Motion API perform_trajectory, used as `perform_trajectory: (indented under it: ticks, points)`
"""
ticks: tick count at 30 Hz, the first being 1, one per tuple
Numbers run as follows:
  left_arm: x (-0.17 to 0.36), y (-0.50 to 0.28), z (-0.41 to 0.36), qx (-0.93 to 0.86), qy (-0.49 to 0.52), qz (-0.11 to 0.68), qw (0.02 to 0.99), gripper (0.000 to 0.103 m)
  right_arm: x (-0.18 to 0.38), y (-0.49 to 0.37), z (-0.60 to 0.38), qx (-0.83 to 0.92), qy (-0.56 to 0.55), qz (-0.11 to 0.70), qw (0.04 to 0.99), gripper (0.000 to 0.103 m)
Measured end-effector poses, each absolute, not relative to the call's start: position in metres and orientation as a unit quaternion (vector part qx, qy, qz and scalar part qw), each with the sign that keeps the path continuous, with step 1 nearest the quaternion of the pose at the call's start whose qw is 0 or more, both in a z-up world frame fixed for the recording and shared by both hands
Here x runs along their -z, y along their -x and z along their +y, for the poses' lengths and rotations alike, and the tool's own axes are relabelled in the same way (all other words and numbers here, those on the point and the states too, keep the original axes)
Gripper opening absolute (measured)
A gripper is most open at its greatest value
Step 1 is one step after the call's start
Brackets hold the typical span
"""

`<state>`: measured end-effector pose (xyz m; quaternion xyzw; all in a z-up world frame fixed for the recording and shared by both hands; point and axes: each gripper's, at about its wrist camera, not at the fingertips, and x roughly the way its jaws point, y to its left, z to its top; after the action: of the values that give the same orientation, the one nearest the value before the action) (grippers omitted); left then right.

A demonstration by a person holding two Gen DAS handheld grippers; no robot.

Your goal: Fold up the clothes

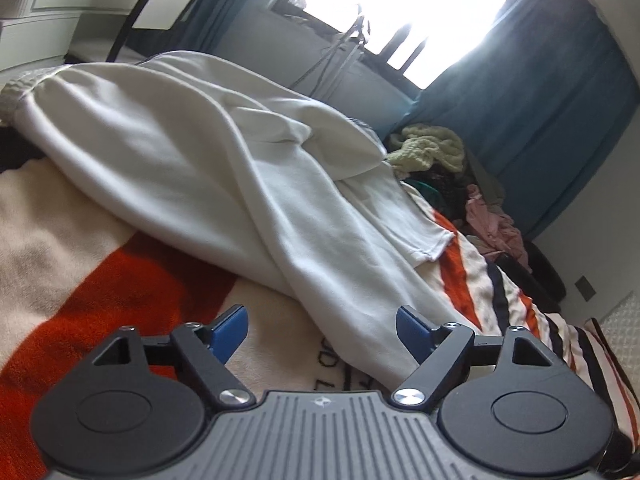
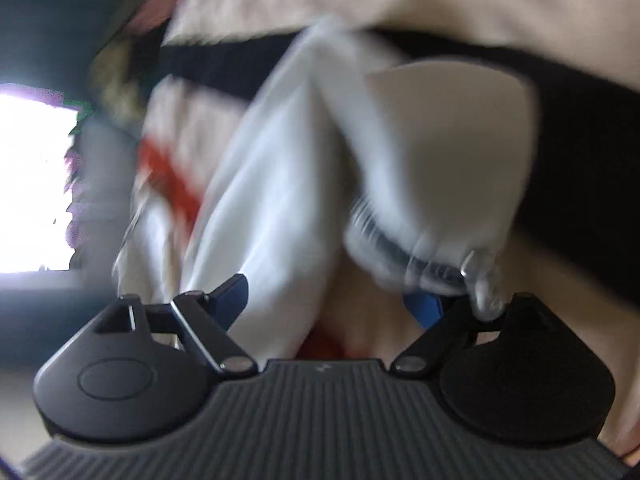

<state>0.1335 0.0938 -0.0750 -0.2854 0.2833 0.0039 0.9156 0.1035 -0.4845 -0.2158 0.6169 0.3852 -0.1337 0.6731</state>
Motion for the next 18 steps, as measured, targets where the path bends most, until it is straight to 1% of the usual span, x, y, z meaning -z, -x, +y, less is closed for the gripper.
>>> perform_trajectory:
  ticks: [2,3,4,5,6,7,8,10,11,13,16,18]
  points:
    - [0.077,-0.134,0.095,-0.006,0.289,0.284,0.914,0.083,0.229,-0.107,-0.504,0.154,-0.658,0.369,0.638,0.087]
    - [0.077,-0.135,0.096,-0.007,0.291,0.285,0.913,0.083,0.228,-0.109,-0.510,0.161,-0.659,0.361,0.639,0.087]
    - [0.077,-0.135,0.096,-0.009,0.291,0.286,0.913,0.083,0.226,-0.111,-0.515,0.168,-0.658,0.355,0.643,0.084]
    - [0.078,-0.135,0.097,-0.011,0.292,0.286,0.913,0.083,0.220,-0.114,-0.518,0.180,-0.644,0.352,0.655,0.072]
    - [0.078,-0.135,0.098,-0.012,0.291,0.284,0.913,0.083,0.215,-0.117,-0.521,0.191,-0.629,0.351,0.667,0.064]
    - [0.079,-0.134,0.099,-0.016,0.288,0.283,0.915,0.083,0.211,-0.122,-0.522,0.199,-0.613,0.353,0.678,0.051]
    - [0.080,-0.133,0.100,-0.022,0.287,0.282,0.915,0.083,0.212,-0.127,-0.521,0.201,-0.606,0.353,0.684,0.043]
    - [0.082,-0.134,0.103,-0.028,0.292,0.285,0.913,0.083,0.215,-0.137,-0.524,0.194,-0.604,0.345,0.692,0.030]
    - [0.083,-0.135,0.104,-0.028,0.298,0.283,0.911,0.083,0.216,-0.142,-0.526,0.189,-0.603,0.338,0.698,0.026]
    - [0.084,-0.136,0.106,-0.029,0.311,0.279,0.908,0.083,0.216,-0.151,-0.532,0.165,-0.593,0.306,0.726,0.022]
    - [0.084,-0.136,0.107,-0.028,0.322,0.271,0.907,0.083,0.182,-0.146,-0.534,0.107,-0.566,0.203,0.792,0.020]
    - [0.083,-0.137,0.106,-0.023,0.325,0.268,0.907,0.083,0.156,-0.138,-0.527,0.073,-0.515,0.147,0.841,0.020]
